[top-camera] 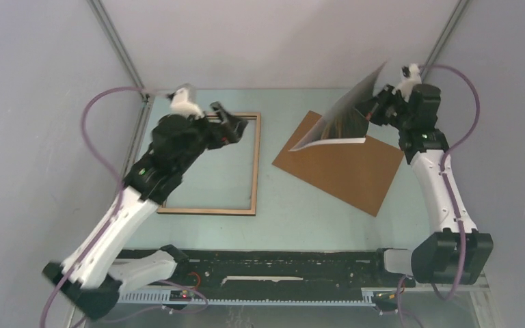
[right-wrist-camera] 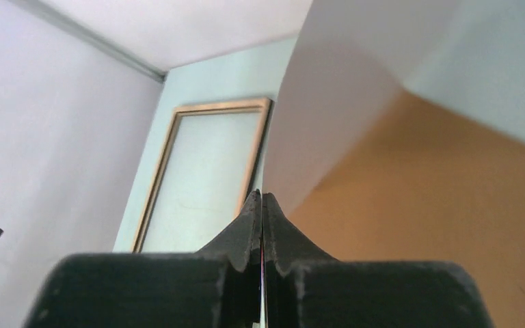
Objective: Put the photo into the frame
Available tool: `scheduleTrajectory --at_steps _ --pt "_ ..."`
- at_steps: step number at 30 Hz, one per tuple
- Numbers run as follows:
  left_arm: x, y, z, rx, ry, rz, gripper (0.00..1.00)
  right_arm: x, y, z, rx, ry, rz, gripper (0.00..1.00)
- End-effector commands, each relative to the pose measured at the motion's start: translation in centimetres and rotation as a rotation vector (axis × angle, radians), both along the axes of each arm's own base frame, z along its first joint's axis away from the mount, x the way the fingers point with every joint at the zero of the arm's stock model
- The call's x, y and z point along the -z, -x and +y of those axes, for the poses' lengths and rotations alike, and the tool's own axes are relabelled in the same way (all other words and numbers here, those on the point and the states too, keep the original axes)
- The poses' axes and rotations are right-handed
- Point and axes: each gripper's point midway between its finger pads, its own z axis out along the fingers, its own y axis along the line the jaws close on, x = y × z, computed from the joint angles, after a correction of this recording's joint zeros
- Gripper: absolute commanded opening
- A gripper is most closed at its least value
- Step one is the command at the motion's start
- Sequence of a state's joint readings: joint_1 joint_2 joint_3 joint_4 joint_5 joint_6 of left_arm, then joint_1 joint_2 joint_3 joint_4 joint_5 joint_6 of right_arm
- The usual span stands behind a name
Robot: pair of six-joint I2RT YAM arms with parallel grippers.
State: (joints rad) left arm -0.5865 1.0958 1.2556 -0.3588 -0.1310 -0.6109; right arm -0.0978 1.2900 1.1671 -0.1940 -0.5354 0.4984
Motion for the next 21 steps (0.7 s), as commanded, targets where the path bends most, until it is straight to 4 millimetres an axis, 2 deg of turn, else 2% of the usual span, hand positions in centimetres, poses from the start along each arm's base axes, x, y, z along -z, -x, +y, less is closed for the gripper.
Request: scheduleTrajectory --at_steps 1,4,6,8,9,10,12,16,19,21 --pt "2.6 4.8 6.2 -0.129 -0.102 0.053 1.00 -4.8 0.8 5.6 -0.105 0.292 -0.123 0.00" --pt "0.3 8.2 10.7 -0.244 -0.051 -0.003 1.00 -6.8 0.5 11.5 -0.215 0.493 -0.215 0.00" --pt "-1.8 10.8 13.7 -0.312 0.002 -0.064 1.00 -6.9 0.8 16.6 -0.324 0.630 -0.259 0.00" --pt "-3.3 13.0 16.5 -0.380 0.038 -0.113 1.00 -6.2 0.6 20.2 -0.370 0.789 -0.275 0.00" --pt "-4.0 14.1 17.7 -0.409 0.059 -0.135 1.00 -5.2 0.8 22.4 -0.416 0.875 -0.281 0.00" --pt "-4.8 15.2 19.1 -0.440 0.077 -0.157 1.00 -5.2 0.9 24.4 -0.451 0.963 -0.311 0.00" --pt "-6.0 17.0 20.8 -0.468 0.115 -0.195 1.00 -2.2 0.8 28.5 -0.497 1.170 -0.331 0.00" --pt "-7.1 19.3 22.4 -0.476 0.162 -0.231 1.00 3.1 2.6 35.6 -0.587 1.505 -0.439 0.00" --pt "-6.9 20.0 22.9 -0.482 0.164 -0.231 1.00 6.6 5.4 39.9 -0.708 1.592 -0.517 0.00" --pt "-6.6 20.1 23.2 -0.490 0.157 -0.228 1.00 8.5 7.4 42.0 -0.789 1.608 -0.563 0.00"
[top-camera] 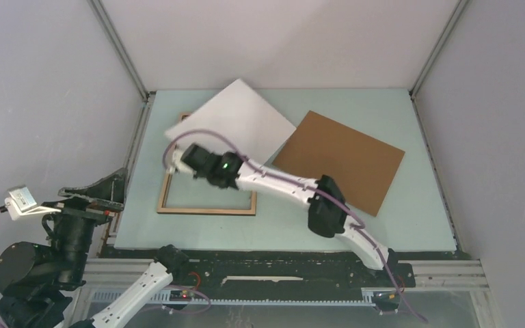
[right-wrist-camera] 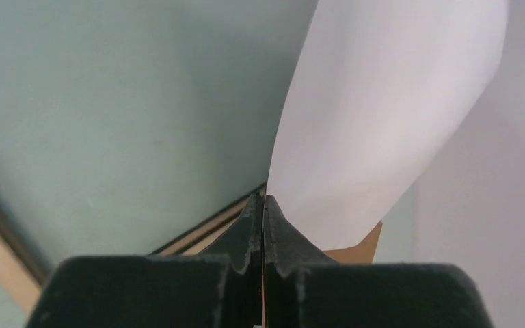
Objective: Put the photo into the frame
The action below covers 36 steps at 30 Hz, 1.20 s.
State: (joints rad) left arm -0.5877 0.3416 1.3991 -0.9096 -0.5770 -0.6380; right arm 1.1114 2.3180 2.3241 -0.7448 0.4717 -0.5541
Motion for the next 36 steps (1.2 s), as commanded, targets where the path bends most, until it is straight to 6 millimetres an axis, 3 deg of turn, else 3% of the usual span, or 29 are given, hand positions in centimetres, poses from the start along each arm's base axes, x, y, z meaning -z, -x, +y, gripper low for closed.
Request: scheduleTrajectory --at_steps 1,5,12,15,22,28,36 --pt "1.8 -0.3 0.6 -0.044 -0.032 0.071 1.00 -1.0 3.0 2.0 -0.144 0.162 -0.143 0.00" --pt "2.3 -0.8 0.3 -0.042 -0.043 0.084 1.00 2.5 5.4 4.0 -0.252 0.199 -0.134 0.00" --pt "3.2 -1.7 -1.1 -0.005 -0.057 0.103 1.00 7.0 6.3 4.1 -0.305 0.227 -0.094 0.01" --pt "3.2 -1.9 -1.3 -0.001 -0.061 0.106 1.00 7.3 5.4 4.2 -0.289 0.207 -0.112 0.01" --pt "3.8 -2.1 -1.6 0.011 -0.064 0.115 1.00 8.0 5.3 5.1 -0.429 0.188 -0.211 0.00" --pt "4.2 -2.1 -1.5 0.005 -0.070 0.121 1.00 8.7 3.7 5.5 -0.440 0.188 -0.248 0.00" --pt "4.4 -1.8 -1.0 -0.011 -0.070 0.116 1.00 9.1 5.2 5.9 -0.466 0.194 -0.211 0.00"
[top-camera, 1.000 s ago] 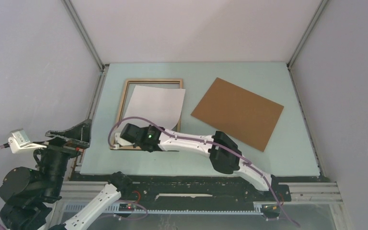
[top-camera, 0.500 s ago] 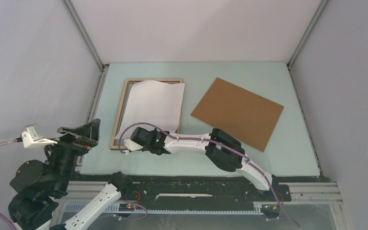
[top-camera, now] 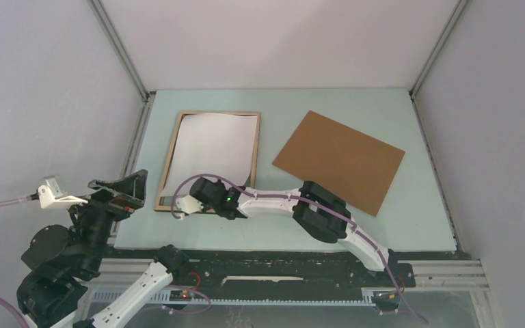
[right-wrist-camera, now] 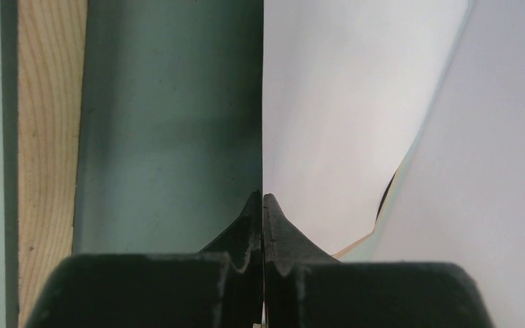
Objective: Put the photo into the frame
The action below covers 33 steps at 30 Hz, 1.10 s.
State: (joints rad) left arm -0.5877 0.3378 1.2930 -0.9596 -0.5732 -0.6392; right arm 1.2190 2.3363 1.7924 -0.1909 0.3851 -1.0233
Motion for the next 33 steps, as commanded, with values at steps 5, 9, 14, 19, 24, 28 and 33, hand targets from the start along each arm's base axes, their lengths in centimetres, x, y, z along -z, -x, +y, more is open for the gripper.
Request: scheduleTrajectory --at_steps 5,9,14,19,24,28,33 --pt "-0.1 0.0 0.2 -0.012 0.005 -0.012 1.00 -4.4 1.2 0.7 0.007 -0.073 -0.009 0.00" --pt "-0.1 0.0 0.2 -0.008 0.007 -0.014 1.00 -5.4 1.7 -0.4 0.046 -0.099 0.013 0.00" --pt "-0.3 -0.2 -0.1 0.000 0.003 -0.017 1.00 -5.9 0.9 -0.4 0.072 -0.121 0.000 0.01" --pt "-0.4 -0.1 -0.2 0.005 0.008 -0.019 1.00 -5.1 0.2 0.0 0.071 -0.137 0.028 0.01" --pt "-0.5 -0.3 -0.2 0.002 0.004 -0.017 1.00 -4.4 -0.5 0.3 0.069 -0.132 0.023 0.02" --pt "-0.5 -0.3 -0.3 0.007 0.003 -0.015 1.00 -3.8 -1.0 0.9 0.069 -0.123 0.009 0.04" --pt "-0.4 -0.3 -0.3 0.006 0.006 -0.016 1.00 -3.5 -1.5 1.4 0.068 -0.130 -0.003 0.07"
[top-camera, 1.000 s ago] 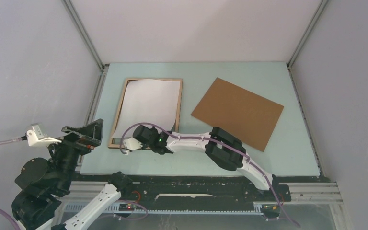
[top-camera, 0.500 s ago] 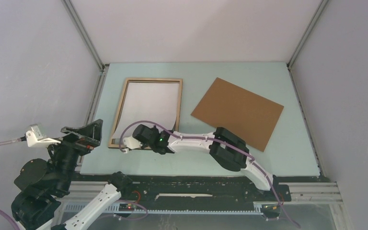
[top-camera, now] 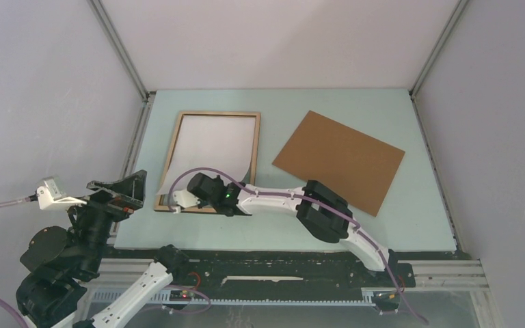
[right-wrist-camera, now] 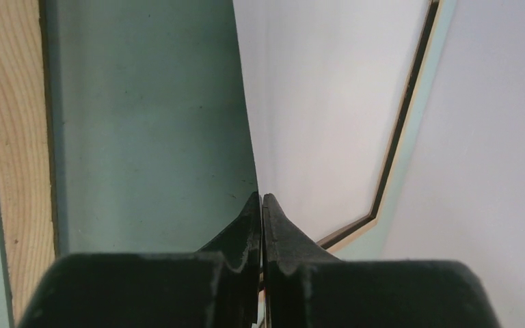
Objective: Put the photo into the frame
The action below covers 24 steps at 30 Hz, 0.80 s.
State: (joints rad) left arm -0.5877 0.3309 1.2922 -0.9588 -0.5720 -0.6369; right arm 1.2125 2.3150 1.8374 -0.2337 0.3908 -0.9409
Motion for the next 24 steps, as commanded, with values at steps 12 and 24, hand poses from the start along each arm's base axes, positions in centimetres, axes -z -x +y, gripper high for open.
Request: scheduleTrajectory --at_steps 12,24 --pt "0.1 0.0 -0.2 0.008 0.016 -0.009 1.00 -3.7 -1.3 0.4 0.098 -0.101 -0.031 0.62" --pt "0.0 0.2 -0.4 0.026 0.040 -0.015 1.00 -4.6 0.3 -3.3 0.300 -0.185 0.193 0.85"
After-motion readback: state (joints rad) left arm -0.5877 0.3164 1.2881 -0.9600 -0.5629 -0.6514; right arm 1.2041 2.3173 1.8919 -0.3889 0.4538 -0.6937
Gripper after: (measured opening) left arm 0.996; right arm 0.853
